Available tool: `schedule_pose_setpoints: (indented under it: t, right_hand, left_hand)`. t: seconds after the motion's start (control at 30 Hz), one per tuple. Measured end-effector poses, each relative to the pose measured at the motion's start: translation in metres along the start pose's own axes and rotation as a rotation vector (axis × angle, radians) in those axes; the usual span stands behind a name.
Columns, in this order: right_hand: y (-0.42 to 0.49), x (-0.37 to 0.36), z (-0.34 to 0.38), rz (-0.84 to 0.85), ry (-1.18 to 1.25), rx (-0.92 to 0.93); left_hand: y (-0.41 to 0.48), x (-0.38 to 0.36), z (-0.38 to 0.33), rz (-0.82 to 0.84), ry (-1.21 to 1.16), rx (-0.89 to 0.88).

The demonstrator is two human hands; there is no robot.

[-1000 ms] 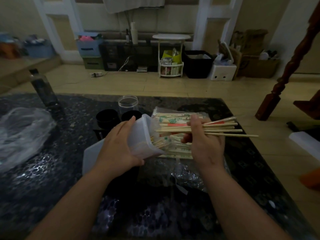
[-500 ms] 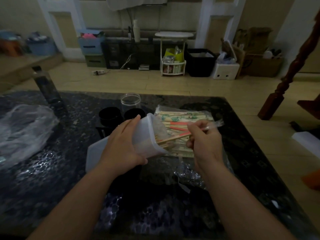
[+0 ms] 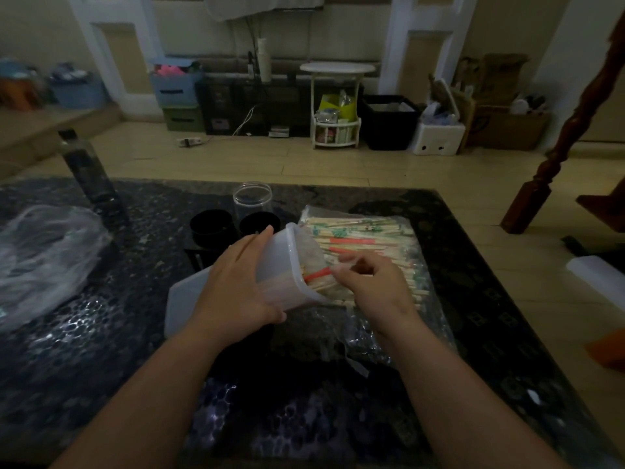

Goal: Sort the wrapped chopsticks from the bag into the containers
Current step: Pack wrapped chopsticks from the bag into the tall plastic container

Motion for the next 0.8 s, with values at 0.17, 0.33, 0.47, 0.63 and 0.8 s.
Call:
schedule_pose_setpoints:
  t: [0.17, 0.33, 0.47, 0.63, 0.8]
  right_hand:
    - [-0.001, 0.022, 0.007, -0.192, 0.065, 0.088]
    - [0.004, -0.005, -0.003, 0.087, -0.126, 0.04]
    - [0.009, 0.017, -0.005, -0.03, -0.026, -0.006]
    - [0.007, 0.022, -0.013, 0.019, -0.323, -0.076]
    - [-0.017, -0.012, -0.009, 0.417, -0.639, -0.038]
  left_hand:
    - [0.0, -0.002, 0.001, 0.012, 0.008, 0.003]
    - [0.0, -0.002, 0.001, 0.014, 0.0, 0.008]
    - [0.001, 0.002, 0.002, -0.003, -0.004, 0.011]
    - [0.002, 0.008, 0.006, -0.05, -0.011, 0.041]
    - [0.002, 0.007, 0.006, -0.045, -0.016, 0.042]
Point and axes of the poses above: each hand's wrist, its own y-axis towards the middle knuckle, its own x-axis out of the back of the hand, z = x × y, the point moved 9 cm from there along y, towards the middle knuckle, and after that the axes turned 7 degrees about -x, right-handed, at the moved point
